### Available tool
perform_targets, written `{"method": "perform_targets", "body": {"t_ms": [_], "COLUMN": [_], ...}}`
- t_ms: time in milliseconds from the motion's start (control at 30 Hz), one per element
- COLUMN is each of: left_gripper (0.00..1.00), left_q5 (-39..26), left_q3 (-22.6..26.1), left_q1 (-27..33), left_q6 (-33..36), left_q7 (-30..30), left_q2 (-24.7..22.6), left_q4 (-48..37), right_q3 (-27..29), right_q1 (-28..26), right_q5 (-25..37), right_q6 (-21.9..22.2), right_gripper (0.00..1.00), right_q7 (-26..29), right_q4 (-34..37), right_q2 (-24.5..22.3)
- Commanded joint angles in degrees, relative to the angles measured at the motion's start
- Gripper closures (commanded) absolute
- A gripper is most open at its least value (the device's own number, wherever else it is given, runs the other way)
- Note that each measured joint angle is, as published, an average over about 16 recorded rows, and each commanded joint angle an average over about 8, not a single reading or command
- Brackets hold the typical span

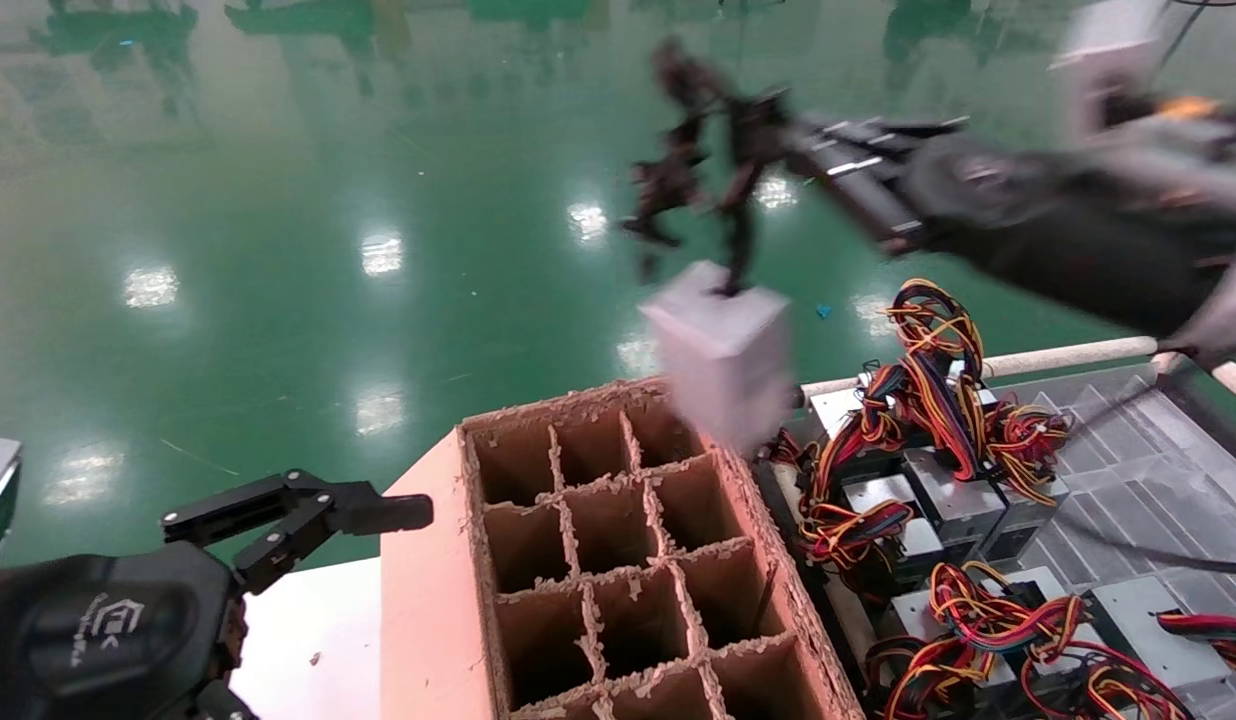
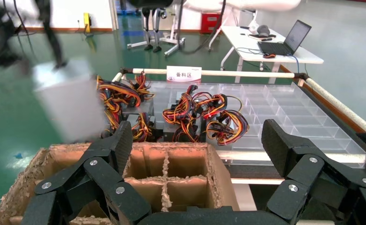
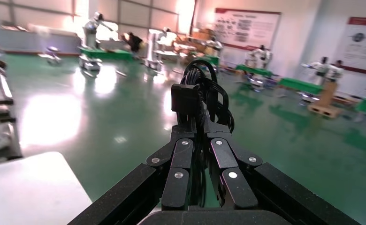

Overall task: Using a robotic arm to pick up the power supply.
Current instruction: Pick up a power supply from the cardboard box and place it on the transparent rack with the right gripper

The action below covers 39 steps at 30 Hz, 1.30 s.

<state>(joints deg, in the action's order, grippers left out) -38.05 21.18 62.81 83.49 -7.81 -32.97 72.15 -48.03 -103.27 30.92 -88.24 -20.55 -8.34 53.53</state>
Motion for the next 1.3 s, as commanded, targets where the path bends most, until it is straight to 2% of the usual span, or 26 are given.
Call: {"method": "perform_targets", "body": {"t_ms": [33,300,600,1000,1300], "left_gripper": [0.0,0.0,0.0,0.0,0.0], "left_q5": [0.0,0.0,0.0,0.01,0.01], "left_q3": [0.0,0.0,0.01,0.01,0.02], "left_q1": [0.0,0.0,0.0,0.0,0.0], "left_q6": [0.0,0.0,0.0,0.0,-0.01], "left_q7": [0.0,0.0,0.0,0.01,0.01], "left_q2": [0.0,0.0,0.0,0.0,0.01], "left_q4": [0.0,0.0,0.0,0.0,0.0], "right_q3": [0.02,-1.03,-0.94,-0.85,-5.65], "right_q1": [-1.18,-4.04,-1.58,8.07,18.17], "right_q5": [0.06,1.28,-1.12,-8.21,-17.7], "right_q6": [-1.45,-2.7,-2.39,-2.18,-2.97], "right_gripper": [1.0,1.0,1.0,1.0,1.0], "right_q7": [0.56,3.9,8.71,10.01,10.73], "right_q4": [0.76,-3.13,-10.1,-14.1,-12.77], "right_q2": [-2.12,-14.78,-29.38,-44.74,-52.63]}}
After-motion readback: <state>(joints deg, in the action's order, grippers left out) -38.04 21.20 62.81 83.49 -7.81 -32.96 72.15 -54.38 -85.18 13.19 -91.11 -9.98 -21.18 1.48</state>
